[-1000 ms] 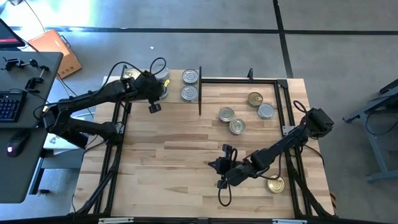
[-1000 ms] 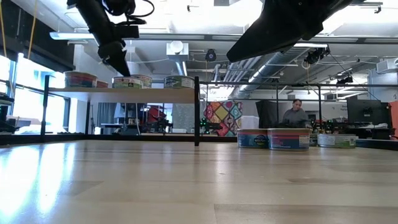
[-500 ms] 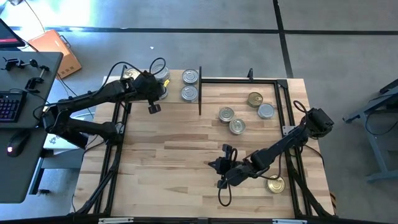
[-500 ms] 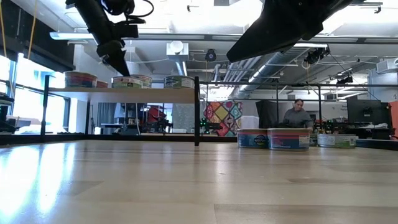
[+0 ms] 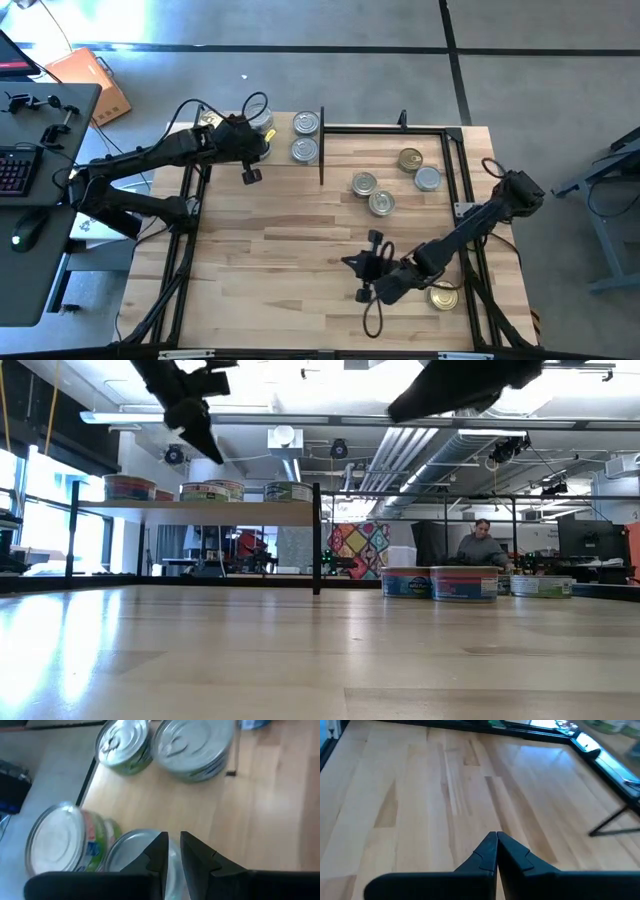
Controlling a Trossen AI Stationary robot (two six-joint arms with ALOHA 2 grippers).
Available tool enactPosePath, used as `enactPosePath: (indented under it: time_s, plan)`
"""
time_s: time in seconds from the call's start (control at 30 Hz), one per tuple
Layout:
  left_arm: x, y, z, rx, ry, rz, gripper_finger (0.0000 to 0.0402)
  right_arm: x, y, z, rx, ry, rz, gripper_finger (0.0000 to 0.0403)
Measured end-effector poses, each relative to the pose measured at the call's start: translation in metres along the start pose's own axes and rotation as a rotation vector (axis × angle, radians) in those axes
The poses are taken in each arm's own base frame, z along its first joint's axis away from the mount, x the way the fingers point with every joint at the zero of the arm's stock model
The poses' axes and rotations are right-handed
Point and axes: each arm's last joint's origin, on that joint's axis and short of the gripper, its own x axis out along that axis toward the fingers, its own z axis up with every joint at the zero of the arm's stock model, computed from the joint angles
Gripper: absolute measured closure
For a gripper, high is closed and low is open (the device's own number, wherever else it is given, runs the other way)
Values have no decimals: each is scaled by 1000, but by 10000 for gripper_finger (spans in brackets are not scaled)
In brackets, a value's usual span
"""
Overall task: Stack canned seafood by type on shelf
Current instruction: Stack the blue tuna can on top of the other blue tuna can on the shelf
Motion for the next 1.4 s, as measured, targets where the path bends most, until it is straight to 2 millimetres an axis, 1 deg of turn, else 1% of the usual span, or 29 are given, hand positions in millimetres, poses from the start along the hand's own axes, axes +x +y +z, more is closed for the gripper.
enactPosePath:
  time_s: [0.13,0.27,0.37,0.47,0.57,0.63,0.73,0.83,0.93,1.03,1.17,1.23,1.33,1.4]
  plan:
    - [-5,-15,7,32,-35,-42,362,-24,-5,-2,-14,32,-25,403]
    - [-13,-36,14,47,-84,-102,365,-42,-13,-12,0,118,-62,403]
    - [-19,-55,23,42,-193,-143,372,-48,-20,-22,23,179,-132,402]
    - [-18,-80,28,66,-334,-218,380,-52,-29,-32,43,261,-195,395]
    - [-12,-106,28,83,-482,-324,388,-55,-34,-38,57,335,-225,375]
    - [-7,-123,24,98,-551,-382,392,-56,-37,-41,52,386,-231,354]
    - [1,-147,17,116,-628,-436,395,-52,-41,-45,1,407,-228,318]
    - [6,-167,13,129,-672,-476,397,-45,-51,-57,-52,436,-237,282]
    - [12,-188,9,134,-685,-512,397,-33,-66,-76,-98,469,-246,254]
    - [16,-205,9,165,-696,-537,397,-19,-83,-90,-127,430,-221,236]
    - [24,-222,11,234,-767,-525,397,-1,-106,-104,-195,368,-205,232]
    - [27,-226,15,252,-803,-509,397,7,-115,-110,-245,351,-177,237]
    - [33,-229,15,255,-810,-499,397,17,-126,-116,-294,324,-131,254]
    - [36,-229,14,260,-793,-497,397,22,-133,-120,-288,321,-111,272]
